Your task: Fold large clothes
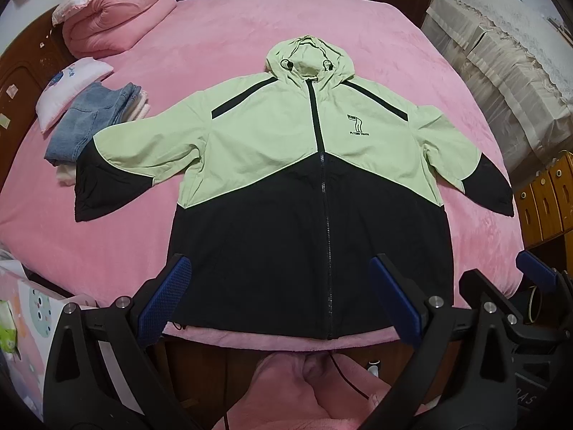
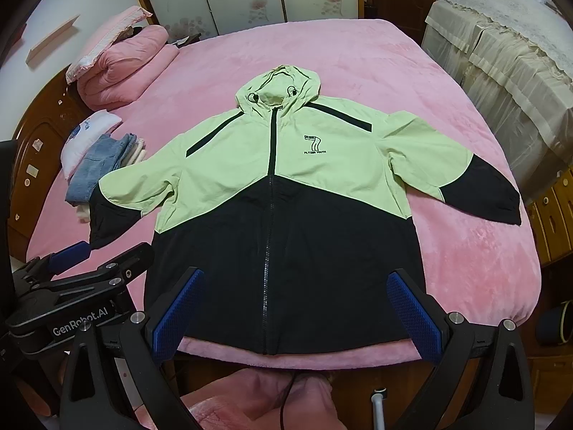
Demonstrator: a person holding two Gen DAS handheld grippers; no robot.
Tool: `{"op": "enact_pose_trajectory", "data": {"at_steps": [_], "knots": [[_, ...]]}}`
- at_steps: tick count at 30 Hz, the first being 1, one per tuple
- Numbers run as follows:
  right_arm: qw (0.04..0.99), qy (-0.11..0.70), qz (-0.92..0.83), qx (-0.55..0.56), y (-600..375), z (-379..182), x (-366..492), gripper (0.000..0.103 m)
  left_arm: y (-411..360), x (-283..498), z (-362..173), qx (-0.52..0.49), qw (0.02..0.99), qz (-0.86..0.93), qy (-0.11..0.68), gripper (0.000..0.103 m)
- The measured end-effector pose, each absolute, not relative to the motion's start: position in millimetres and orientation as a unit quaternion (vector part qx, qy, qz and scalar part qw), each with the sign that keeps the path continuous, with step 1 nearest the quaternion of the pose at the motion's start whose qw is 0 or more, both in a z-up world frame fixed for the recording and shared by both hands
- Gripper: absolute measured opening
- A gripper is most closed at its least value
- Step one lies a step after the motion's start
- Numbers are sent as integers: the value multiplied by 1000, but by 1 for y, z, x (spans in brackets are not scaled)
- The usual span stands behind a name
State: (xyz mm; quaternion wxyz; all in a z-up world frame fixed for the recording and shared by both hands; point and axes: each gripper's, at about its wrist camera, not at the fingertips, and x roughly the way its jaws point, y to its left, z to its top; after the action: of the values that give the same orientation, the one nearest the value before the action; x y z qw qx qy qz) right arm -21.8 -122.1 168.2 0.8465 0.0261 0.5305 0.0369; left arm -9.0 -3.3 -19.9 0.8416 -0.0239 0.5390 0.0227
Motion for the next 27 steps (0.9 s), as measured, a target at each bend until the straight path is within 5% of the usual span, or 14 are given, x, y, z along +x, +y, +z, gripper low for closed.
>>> {"op": "enact_pose_trajectory", "data": {"at_steps": [27], "knots": [[846, 532, 36, 24, -121, 167, -22, 103, 0, -8, -23, -21, 839, 23, 543, 99]]}}
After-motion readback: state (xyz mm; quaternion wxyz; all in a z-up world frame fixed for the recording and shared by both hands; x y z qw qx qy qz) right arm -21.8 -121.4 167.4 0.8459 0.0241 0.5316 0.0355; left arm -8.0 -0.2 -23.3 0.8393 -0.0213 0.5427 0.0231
